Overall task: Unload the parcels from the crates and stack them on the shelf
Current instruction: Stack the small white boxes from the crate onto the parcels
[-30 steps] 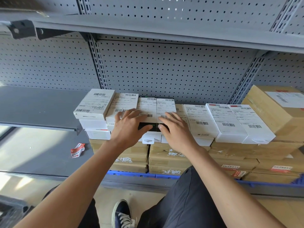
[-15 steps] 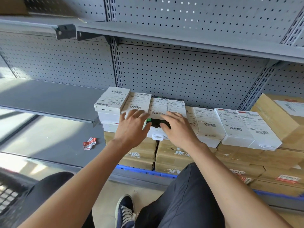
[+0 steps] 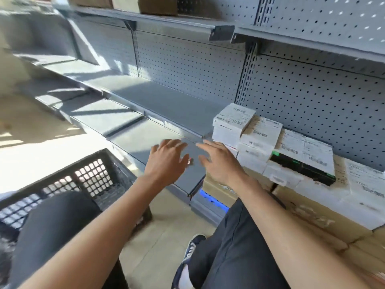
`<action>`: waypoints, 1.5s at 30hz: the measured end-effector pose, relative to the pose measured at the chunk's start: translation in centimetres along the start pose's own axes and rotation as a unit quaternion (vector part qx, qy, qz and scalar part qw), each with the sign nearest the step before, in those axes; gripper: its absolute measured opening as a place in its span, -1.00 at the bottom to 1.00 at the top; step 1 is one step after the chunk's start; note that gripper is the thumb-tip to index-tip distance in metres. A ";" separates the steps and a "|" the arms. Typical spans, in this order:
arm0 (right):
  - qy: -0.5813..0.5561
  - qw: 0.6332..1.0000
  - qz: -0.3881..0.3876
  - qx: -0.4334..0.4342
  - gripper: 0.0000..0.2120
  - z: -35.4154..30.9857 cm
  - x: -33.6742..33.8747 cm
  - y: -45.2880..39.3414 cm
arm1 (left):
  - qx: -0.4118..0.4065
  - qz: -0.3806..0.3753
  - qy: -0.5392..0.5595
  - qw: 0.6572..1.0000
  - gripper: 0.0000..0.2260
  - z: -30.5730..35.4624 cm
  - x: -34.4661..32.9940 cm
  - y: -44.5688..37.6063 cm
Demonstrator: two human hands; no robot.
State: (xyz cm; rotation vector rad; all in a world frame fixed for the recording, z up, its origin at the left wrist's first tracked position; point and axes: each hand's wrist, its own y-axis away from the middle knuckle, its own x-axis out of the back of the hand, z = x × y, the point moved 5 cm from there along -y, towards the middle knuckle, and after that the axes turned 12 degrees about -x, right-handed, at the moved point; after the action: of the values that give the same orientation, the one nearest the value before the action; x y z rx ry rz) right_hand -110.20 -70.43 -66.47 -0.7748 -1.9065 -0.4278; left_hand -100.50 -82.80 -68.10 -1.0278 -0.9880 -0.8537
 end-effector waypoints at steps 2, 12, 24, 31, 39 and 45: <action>0.000 0.999 -0.024 0.037 -0.59 -3.3 -2.2 -0.8 | 0.039 0.004 -0.010 0.999 -0.58 -3.1 1.0 2.3; -0.017 0.979 -0.152 0.138 -0.56 -15.2 -13.5 -4.2 | 0.207 -0.012 -0.044 0.977 -0.60 -14.4 3.0 12.4; 0.030 0.944 -0.294 0.149 -0.54 -22.5 -29.8 -7.2 | 0.392 -0.036 0.036 0.919 -0.68 -28.5 -3.1 21.4; 0.102 0.908 -0.379 0.147 -0.50 -23.5 -42.1 -8.2 | 0.503 -0.103 0.075 0.855 -0.61 -36.7 -11.3 28.4; 0.162 0.870 -0.434 0.169 -0.50 -26.5 -53.9 -9.8 | 0.585 -0.108 0.138 0.792 -0.52 -43.7 -18.3 34.0; 0.190 0.846 -0.454 0.203 -0.43 -28.0 -60.9 -10.1 | 0.608 -0.099 0.162 0.771 -0.53 -46.7 -22.5 36.3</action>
State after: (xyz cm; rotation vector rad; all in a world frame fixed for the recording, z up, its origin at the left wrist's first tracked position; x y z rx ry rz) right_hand -79.95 -114.50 -108.15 0.5229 -1.7781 -0.6532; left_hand -63.28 -113.99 -108.71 0.3451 -1.0708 -0.3528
